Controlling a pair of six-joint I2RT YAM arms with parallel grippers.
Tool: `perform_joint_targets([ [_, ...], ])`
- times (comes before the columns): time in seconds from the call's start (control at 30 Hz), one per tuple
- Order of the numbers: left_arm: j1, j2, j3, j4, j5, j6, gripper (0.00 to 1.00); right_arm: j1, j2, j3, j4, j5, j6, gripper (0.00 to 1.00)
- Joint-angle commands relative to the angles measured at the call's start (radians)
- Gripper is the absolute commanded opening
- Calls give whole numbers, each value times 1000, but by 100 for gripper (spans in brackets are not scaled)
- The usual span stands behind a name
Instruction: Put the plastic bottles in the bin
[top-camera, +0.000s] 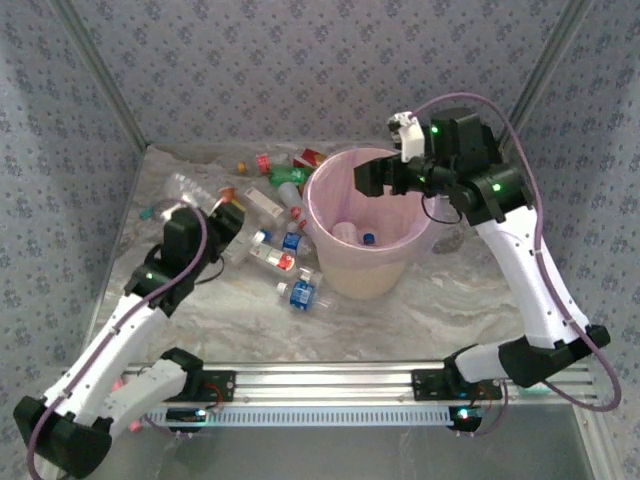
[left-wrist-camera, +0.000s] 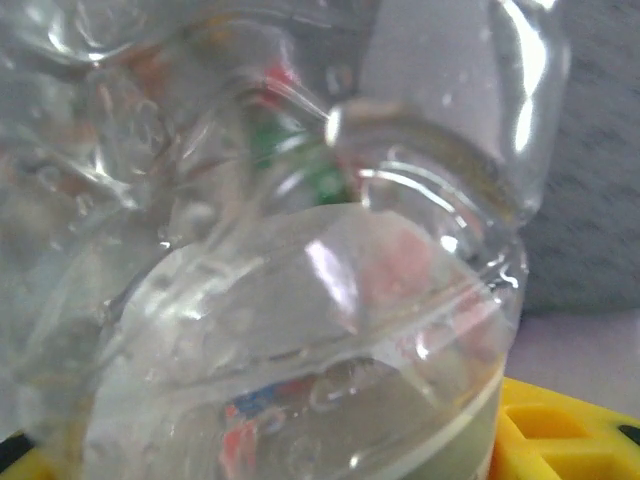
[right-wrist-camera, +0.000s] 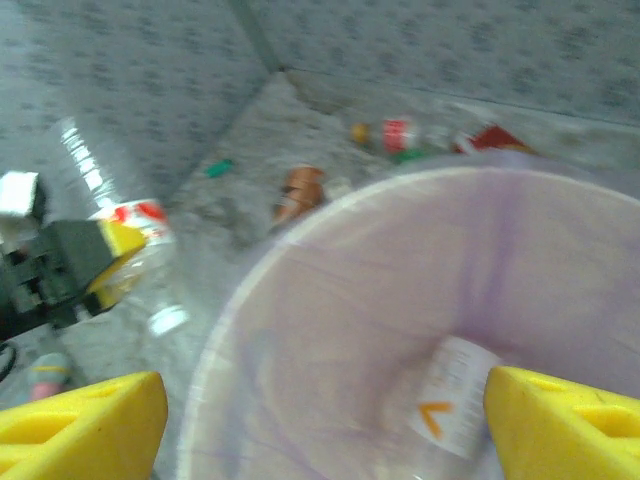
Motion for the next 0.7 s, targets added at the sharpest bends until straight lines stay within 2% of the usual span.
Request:
perform_joint_targets([
  [0.0,1,67,142,97,303,294,50,65,62,79,77,-113,43,85],
  [0.13,-9,136,234,177,547,338,48,120,136,147,95,-141,62,87],
  [0.23,-26,161,254,235,639,341,46,138,188,193,107,-165,83,89],
  [0.5,-105,208,299,238,746,417,44,162,312,316,148,-226,133,94],
  [0.67,-119,225,322,242,769,434,43,168,377,384,136,-274,151,88],
])
